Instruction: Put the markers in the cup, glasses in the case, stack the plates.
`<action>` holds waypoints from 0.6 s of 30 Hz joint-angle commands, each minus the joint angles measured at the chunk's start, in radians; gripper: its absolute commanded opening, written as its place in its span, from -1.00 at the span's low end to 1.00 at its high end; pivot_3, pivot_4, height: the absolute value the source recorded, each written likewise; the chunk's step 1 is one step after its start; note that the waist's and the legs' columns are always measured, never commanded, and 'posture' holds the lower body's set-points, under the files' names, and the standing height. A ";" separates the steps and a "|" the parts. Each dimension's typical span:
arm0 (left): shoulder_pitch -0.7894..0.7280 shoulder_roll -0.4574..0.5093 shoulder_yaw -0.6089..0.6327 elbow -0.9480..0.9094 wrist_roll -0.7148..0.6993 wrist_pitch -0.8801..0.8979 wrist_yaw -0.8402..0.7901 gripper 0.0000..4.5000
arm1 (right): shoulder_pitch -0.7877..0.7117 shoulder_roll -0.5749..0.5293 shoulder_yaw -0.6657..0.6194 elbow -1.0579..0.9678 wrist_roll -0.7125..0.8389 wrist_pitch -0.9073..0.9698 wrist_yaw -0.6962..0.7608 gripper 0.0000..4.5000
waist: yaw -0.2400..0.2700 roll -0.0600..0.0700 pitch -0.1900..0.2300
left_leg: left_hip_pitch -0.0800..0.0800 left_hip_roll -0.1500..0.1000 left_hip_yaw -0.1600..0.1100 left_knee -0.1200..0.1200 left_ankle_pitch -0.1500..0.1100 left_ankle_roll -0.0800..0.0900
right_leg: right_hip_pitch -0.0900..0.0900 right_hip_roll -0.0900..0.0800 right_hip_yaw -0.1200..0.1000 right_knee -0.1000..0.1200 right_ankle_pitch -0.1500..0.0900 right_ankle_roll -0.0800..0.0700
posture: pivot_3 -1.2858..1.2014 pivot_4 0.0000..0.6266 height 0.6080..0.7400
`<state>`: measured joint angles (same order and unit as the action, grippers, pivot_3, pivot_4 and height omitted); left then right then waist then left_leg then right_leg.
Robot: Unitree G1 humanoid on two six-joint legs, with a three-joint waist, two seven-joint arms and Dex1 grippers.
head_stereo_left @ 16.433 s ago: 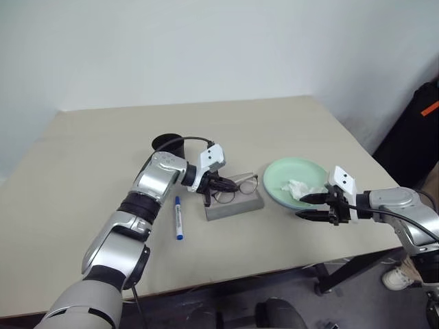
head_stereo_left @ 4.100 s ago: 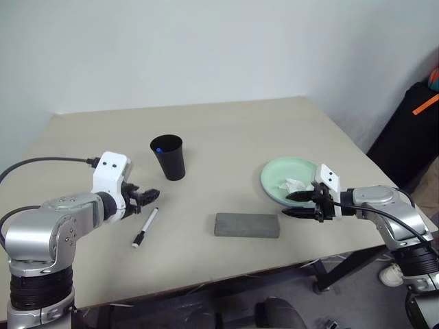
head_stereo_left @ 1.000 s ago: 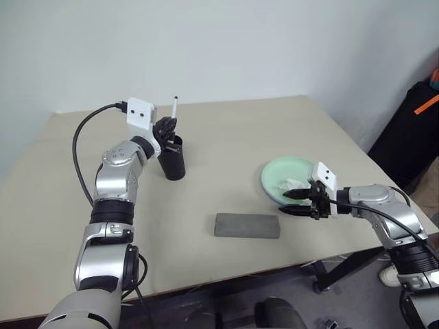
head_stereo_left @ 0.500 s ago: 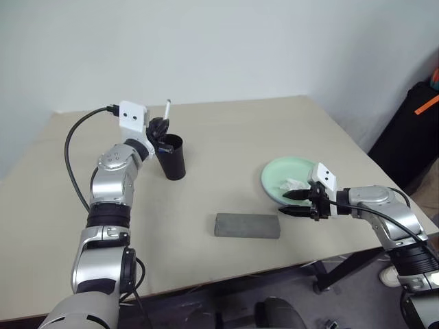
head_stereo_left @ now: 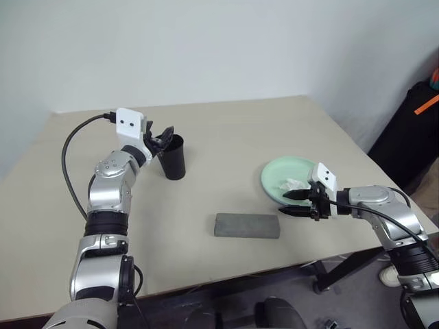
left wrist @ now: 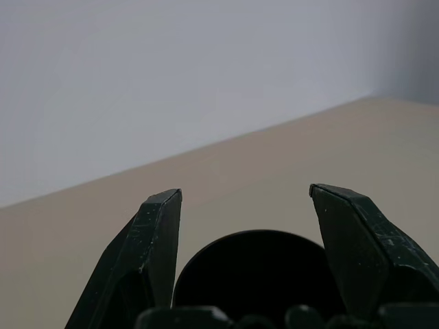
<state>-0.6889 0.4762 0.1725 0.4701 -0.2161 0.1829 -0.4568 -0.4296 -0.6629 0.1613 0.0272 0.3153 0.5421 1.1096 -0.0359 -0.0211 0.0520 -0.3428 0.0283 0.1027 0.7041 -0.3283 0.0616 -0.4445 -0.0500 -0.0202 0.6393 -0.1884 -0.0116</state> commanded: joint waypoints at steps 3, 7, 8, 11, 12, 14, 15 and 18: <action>0.010 0.028 0.034 -0.115 -0.028 0.043 -0.013 0.39 | -0.018 -0.004 -0.035 -0.021 0.013 -0.007 -0.008 0.15 | 0.000 0.000 0.000 | 0.000 0.000 0.000 0.000 0.000 0.000 | 0.000 0.000 0.000 0.000 0.000 0.000 | 0.03 -1.00 1.00; 0.021 0.048 0.046 -0.177 -0.052 0.088 -0.038 0.39 | -0.022 0.001 -0.035 -0.016 0.013 -0.009 -0.011 0.15 | 0.000 0.000 0.000 | 0.000 0.000 0.000 0.000 0.000 0.000 | 0.000 0.000 0.000 0.000 0.000 0.000 | 0.03 -1.00 1.00; 0.027 0.060 0.047 -0.199 -0.060 0.102 -0.053 0.39 | -0.020 0.002 -0.036 -0.018 0.014 -0.009 -0.012 0.15 | 0.000 0.000 0.000 | 0.000 0.000 0.000 0.000 0.000 0.000 | 0.000 0.000 0.000 0.000 0.000 0.000 | 0.03 -1.00 1.00; 0.052 0.104 0.060 -0.257 -0.086 0.152 -0.102 0.39 | -0.015 0.000 -0.038 -0.023 0.016 -0.008 -0.011 0.15 | -0.001 0.000 0.000 | 0.000 0.000 0.000 0.000 0.000 0.000 | 0.000 0.000 0.000 0.000 0.000 0.000 | 0.03 -1.00 1.00; 0.069 0.128 0.065 -0.284 -0.102 0.180 -0.129 0.39 | -0.013 -0.002 -0.041 -0.026 0.017 -0.007 -0.011 0.15 | -0.003 0.000 0.000 | 0.000 0.000 0.000 0.000 0.000 0.000 | 0.000 0.000 0.000 0.000 0.000 0.000 | 0.03 -1.00 1.00; 0.132 0.204 0.081 -0.355 -0.135 0.235 -0.207 0.39 | -0.007 -0.011 -0.049 -0.030 0.020 -0.007 -0.008 0.15 | -0.007 0.000 0.000 | 0.000 0.001 0.000 0.000 0.000 0.000 | 0.000 0.000 0.000 0.000 -0.001 0.001 | 0.03 -1.00 1.00; 0.163 0.240 0.090 -0.385 -0.149 0.256 -0.241 0.39 | -0.003 -0.015 -0.053 -0.032 0.021 -0.007 -0.007 0.15 | -0.012 0.000 0.000 | 0.000 0.001 0.000 0.000 0.000 0.000 | 0.000 0.000 0.000 0.000 -0.001 0.001 | 0.03 -1.00 1.00; 0.281 0.357 0.140 -0.451 -0.203 0.319 -0.350 0.39 | 0.010 -0.035 -0.068 -0.043 0.025 -0.005 -0.001 0.15 | -0.014 0.000 0.000 | 0.000 0.002 0.001 -0.001 0.000 -0.001 | -0.002 0.000 0.000 0.001 -0.001 0.002 | 0.03 -1.00 1.00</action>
<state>-0.4237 0.7882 0.2617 0.0779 -0.3784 0.4781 -0.7472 -0.4138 -0.6817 0.1359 0.0216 0.3219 0.5424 1.1077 -0.0496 -0.0207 0.0522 -0.3426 0.0300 0.1036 0.7027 -0.3287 0.0605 -0.4465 -0.0498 -0.0202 0.6398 -0.1899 -0.0100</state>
